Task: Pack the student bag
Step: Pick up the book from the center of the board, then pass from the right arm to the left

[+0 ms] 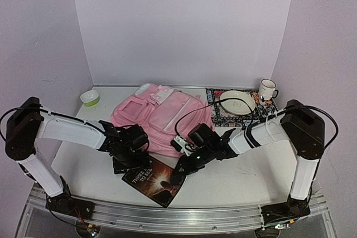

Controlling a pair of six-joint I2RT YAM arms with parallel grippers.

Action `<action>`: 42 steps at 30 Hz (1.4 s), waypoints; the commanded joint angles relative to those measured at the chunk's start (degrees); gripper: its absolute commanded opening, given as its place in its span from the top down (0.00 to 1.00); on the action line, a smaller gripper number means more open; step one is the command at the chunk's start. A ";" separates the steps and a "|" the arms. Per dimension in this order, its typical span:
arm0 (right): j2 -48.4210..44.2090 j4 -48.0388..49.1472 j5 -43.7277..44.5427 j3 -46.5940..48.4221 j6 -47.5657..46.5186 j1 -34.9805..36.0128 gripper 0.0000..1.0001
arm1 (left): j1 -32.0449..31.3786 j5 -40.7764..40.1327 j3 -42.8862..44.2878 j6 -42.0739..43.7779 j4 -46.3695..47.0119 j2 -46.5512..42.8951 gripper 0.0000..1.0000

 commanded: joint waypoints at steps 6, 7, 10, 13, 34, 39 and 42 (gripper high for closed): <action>-11.34 -1.88 -7.01 0.08 1.96 1.97 1.00 | -1.01 -5.03 -3.18 2.25 7.49 -14.37 0.01; -12.63 -1.93 -6.65 -0.10 2.12 2.02 1.00 | -0.88 -6.20 -3.55 2.69 7.75 -16.00 0.00; -16.06 -2.05 -3.86 -1.02 2.42 1.87 1.00 | -0.31 -9.13 -4.76 4.03 8.70 -22.31 0.00; -20.16 -2.04 0.08 -1.92 2.42 1.86 1.00 | 1.40 -10.25 -7.05 5.56 10.81 -28.37 0.01; -39.93 13.09 10.63 -13.04 5.69 -2.52 1.00 | 10.07 14.32 -18.29 7.66 46.29 -29.26 0.01; -41.17 19.10 8.90 -15.40 8.44 -3.05 1.00 | 10.04 18.72 -16.77 7.38 52.00 -25.72 0.01; -41.50 22.41 7.49 -16.15 10.15 -3.25 1.00 | 10.04 21.15 -15.68 6.84 55.44 -24.16 0.02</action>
